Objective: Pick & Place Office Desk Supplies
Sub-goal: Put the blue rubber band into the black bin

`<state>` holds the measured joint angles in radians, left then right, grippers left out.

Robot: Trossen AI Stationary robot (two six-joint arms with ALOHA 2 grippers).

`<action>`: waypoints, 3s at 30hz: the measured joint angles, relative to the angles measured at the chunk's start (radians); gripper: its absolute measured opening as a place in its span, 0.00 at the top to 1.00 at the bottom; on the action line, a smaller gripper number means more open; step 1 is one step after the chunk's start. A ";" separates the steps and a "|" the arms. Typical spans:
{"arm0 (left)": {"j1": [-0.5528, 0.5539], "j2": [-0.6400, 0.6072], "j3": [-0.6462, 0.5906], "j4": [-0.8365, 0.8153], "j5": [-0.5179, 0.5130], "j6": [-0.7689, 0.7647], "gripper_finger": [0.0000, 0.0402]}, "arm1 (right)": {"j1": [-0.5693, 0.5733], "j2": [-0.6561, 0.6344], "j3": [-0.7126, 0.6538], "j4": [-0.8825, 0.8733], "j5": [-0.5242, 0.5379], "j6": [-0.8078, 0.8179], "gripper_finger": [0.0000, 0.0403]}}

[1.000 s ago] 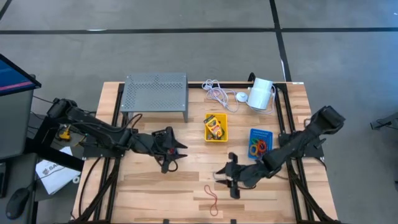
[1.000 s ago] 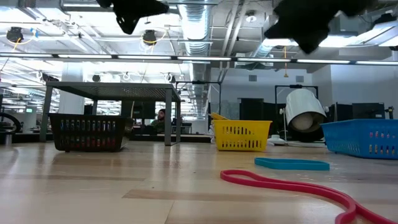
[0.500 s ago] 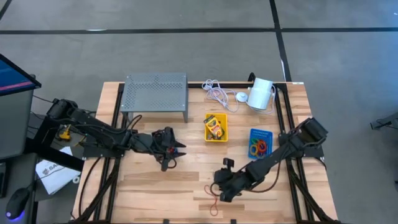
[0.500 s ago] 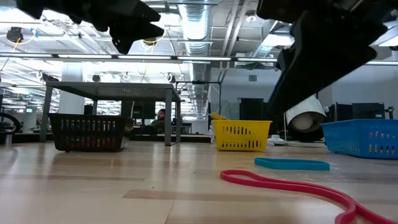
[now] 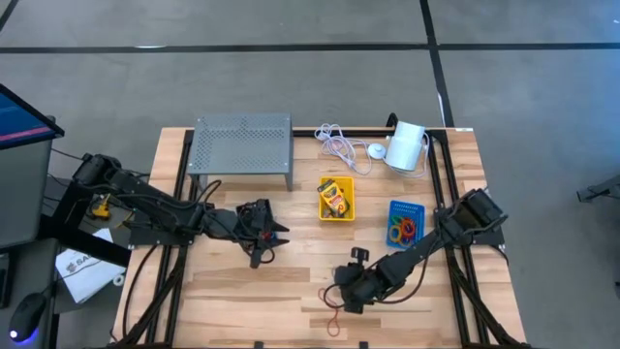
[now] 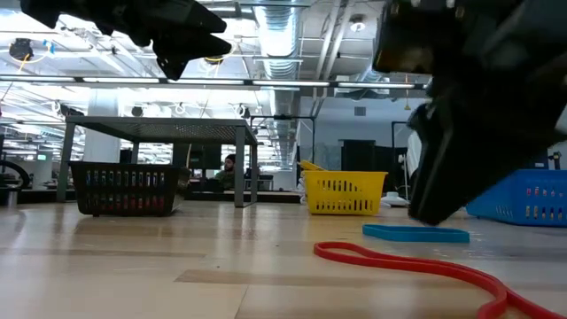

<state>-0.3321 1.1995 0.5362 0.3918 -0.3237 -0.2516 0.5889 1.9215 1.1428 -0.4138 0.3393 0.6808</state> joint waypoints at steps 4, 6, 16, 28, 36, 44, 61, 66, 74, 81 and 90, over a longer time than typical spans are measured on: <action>-0.009 0.000 0.000 0.005 0.000 0.000 0.63 | -0.012 0.023 -0.002 -0.013 -0.002 0.001 0.73; -0.011 0.000 0.000 0.005 0.000 0.000 0.63 | -0.013 0.039 -0.001 -0.017 -0.002 0.004 0.73; -0.023 0.000 -0.001 0.008 0.000 0.000 0.63 | -0.017 0.070 0.002 -0.030 -0.009 0.046 0.98; -0.023 0.000 -0.001 0.008 0.000 0.000 0.63 | 0.000 0.036 -0.005 -0.038 0.054 0.089 1.00; -0.023 0.000 -0.001 0.008 0.000 0.007 0.63 | -0.002 -0.022 -0.010 -0.084 0.099 0.088 1.00; -0.023 0.000 -0.001 0.006 0.000 0.012 0.63 | -0.001 -0.132 -0.007 -0.104 0.180 0.068 1.00; -0.019 0.096 0.000 0.105 0.012 0.205 0.59 | -0.003 -0.311 -0.005 0.158 0.275 -0.236 1.00; 0.004 0.253 0.003 0.354 0.139 0.326 0.54 | -0.003 -0.312 -0.005 0.171 0.271 -0.245 1.00; 0.028 0.408 0.104 0.432 0.173 0.504 0.48 | -0.003 -0.313 -0.005 0.246 0.252 -0.303 1.00; 0.029 0.448 0.172 0.433 0.148 0.536 0.49 | -0.016 -0.313 -0.004 0.272 0.233 -0.325 1.00; 0.022 0.448 0.175 0.429 0.285 0.534 0.64 | -0.023 -0.313 -0.004 0.296 0.230 -0.341 1.00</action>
<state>-0.3099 1.6474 0.7113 0.8205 -0.0392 0.2820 0.5659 1.6089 1.1388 -0.1181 0.5694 0.3393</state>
